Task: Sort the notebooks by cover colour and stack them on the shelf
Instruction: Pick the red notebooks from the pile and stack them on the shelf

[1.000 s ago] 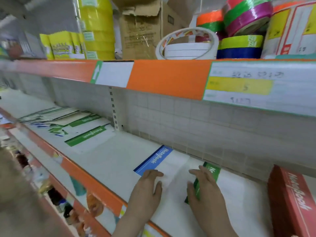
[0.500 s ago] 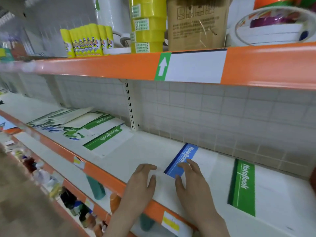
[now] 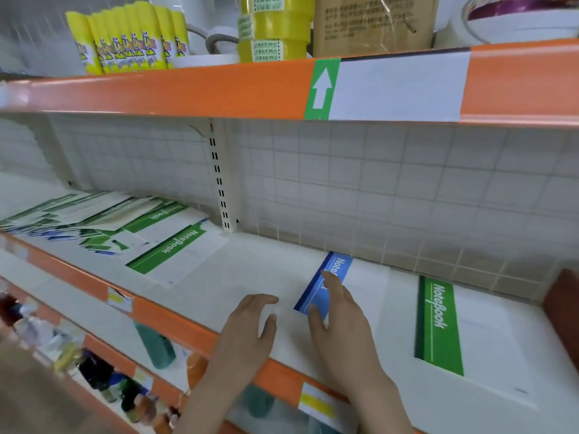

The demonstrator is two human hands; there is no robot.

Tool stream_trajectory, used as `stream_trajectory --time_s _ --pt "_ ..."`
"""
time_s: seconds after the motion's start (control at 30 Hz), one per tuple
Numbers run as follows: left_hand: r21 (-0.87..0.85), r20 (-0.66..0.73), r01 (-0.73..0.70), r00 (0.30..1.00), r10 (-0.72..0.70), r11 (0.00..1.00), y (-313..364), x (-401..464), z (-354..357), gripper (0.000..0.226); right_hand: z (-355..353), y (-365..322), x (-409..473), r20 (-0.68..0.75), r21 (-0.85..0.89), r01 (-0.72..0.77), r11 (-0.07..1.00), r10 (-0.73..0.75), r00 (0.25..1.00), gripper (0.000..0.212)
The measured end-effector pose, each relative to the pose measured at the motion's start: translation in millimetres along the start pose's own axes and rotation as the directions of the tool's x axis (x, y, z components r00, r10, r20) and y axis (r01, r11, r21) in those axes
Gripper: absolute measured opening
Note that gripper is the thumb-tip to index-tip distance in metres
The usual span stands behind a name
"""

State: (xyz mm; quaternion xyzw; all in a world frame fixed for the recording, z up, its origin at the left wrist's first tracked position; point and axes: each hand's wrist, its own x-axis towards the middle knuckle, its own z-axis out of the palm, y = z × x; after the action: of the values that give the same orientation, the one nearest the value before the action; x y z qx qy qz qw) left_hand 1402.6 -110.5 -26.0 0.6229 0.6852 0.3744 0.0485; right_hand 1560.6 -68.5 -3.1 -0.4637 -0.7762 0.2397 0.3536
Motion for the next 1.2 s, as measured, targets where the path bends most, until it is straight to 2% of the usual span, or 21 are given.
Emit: stream_trajectory --time_s 0.3,0.6,0.73,0.83,0.97,1.2 --pt "0.083 -0.014 0.044 0.999 -0.043 0.996 -45.4 -1.1 -50.6 0.03 59.6 -42.4 8.9 -0.004 0.038 0.099 0.994 -0.099 0.995 0.054" --pt "0.154 -0.083 0.166 0.985 -0.154 0.974 -92.5 -32.1 -119.4 0.033 128.2 -105.7 4.0 0.148 0.125 0.212 0.969 -0.23 0.962 0.045" --pt "0.179 -0.187 0.243 0.96 -0.209 0.953 -115.1 -48.9 -140.7 0.034 151.6 -128.0 2.3 0.214 0.158 0.29 0.944 -0.32 0.923 0.041" --pt "0.209 -0.21 0.319 0.938 -0.276 0.925 -133.1 -64.3 -155.6 0.036 171.4 -143.6 5.3 0.282 0.178 0.327 0.928 -0.367 0.887 0.036" --pt "0.242 -0.237 0.421 0.899 -0.368 0.874 -161.3 -82.9 -178.6 0.036 201.9 -161.9 16.1 0.347 0.198 0.32 0.927 -0.371 0.861 0.035" --pt "0.253 -0.299 0.524 0.842 -0.449 0.813 -225.9 -89.5 -219.9 0.035 271.7 -201.9 33.6 0.433 0.227 0.333 0.915 -0.401 0.807 0.037"
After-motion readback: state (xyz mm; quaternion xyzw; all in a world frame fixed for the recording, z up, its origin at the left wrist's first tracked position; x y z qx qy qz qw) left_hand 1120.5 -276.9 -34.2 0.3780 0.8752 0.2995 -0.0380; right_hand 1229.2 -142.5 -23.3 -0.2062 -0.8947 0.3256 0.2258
